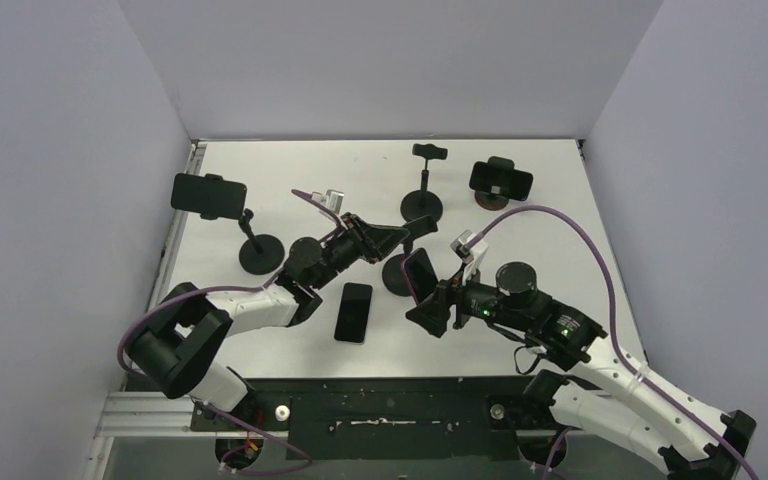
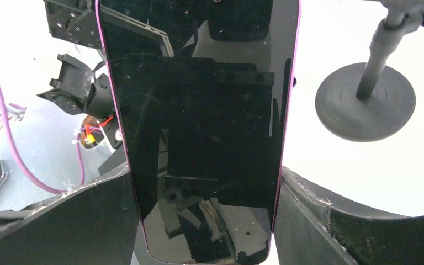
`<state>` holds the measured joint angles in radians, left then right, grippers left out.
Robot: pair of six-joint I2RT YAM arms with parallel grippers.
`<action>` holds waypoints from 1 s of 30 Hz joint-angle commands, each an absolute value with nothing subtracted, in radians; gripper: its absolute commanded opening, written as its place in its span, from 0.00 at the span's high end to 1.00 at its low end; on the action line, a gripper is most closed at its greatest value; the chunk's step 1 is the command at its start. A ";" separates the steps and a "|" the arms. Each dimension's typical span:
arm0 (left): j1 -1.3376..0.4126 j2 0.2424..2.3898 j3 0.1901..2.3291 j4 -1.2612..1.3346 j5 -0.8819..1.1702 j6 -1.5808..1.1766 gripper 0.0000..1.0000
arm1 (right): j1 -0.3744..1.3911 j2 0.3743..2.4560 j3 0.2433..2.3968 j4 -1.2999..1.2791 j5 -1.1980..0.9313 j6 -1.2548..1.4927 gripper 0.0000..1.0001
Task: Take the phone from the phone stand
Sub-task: Place the phone at the center of the board.
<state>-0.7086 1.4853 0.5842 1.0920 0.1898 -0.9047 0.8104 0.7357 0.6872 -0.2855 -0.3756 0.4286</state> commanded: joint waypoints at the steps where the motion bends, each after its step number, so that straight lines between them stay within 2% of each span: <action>1: -0.683 1.559 0.671 1.016 0.102 -0.862 1.00 | 0.826 0.698 0.680 -0.359 -0.233 0.454 1.00; 10: -0.593 1.689 0.798 1.026 0.139 -0.862 1.00 | 0.859 0.773 0.588 -0.311 -0.118 0.529 1.00; 23: -0.512 1.740 0.910 0.895 0.161 -0.749 1.00 | 0.891 0.854 0.577 -0.245 -0.012 0.580 1.00; 26: -0.500 1.732 0.895 0.906 0.184 -0.755 0.72 | 0.892 0.890 0.589 -0.246 -0.003 0.587 1.00; 30: -0.500 1.683 0.851 0.918 0.185 -0.760 0.49 | 0.907 0.942 0.614 -0.263 0.057 0.601 1.00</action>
